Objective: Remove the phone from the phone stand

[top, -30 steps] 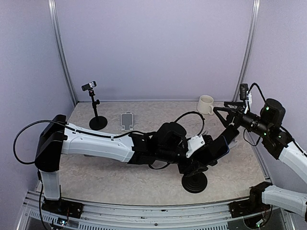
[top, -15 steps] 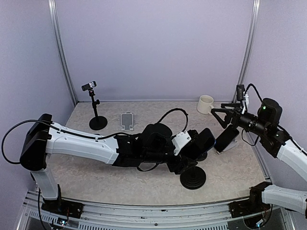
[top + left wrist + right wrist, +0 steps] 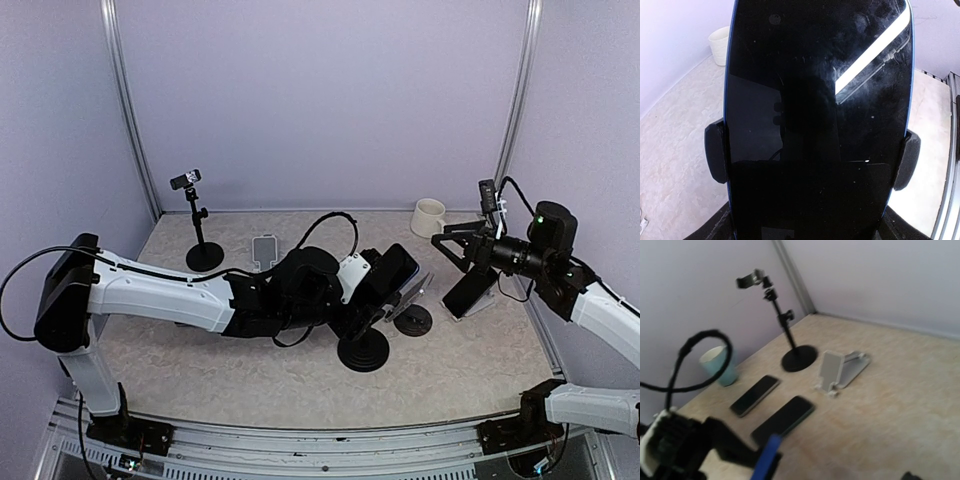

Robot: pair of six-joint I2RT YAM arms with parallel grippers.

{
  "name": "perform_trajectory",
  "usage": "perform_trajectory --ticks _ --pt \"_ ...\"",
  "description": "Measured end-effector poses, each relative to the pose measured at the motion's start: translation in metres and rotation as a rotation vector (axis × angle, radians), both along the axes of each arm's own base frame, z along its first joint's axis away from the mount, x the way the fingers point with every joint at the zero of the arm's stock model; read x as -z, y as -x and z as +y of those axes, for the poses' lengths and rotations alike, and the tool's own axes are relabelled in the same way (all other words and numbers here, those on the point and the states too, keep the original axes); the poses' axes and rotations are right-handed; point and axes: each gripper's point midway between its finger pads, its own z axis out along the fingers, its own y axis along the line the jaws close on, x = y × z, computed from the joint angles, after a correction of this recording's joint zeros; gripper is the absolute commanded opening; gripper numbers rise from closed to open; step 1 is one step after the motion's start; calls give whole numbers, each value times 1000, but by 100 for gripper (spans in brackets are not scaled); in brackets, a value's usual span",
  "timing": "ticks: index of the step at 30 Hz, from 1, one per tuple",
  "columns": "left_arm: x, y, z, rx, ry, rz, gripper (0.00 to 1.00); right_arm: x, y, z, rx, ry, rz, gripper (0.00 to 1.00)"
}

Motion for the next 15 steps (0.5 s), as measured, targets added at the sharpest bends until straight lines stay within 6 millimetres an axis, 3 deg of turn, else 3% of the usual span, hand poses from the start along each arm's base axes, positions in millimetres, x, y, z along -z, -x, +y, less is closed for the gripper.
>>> perform_trajectory --ticks 10,15 --pt "0 -8 5 -47 9 8 44 16 29 8 -120 -52 168 79" --pt "-1 -9 5 -61 17 15 44 43 42 10 -150 -81 296 76"
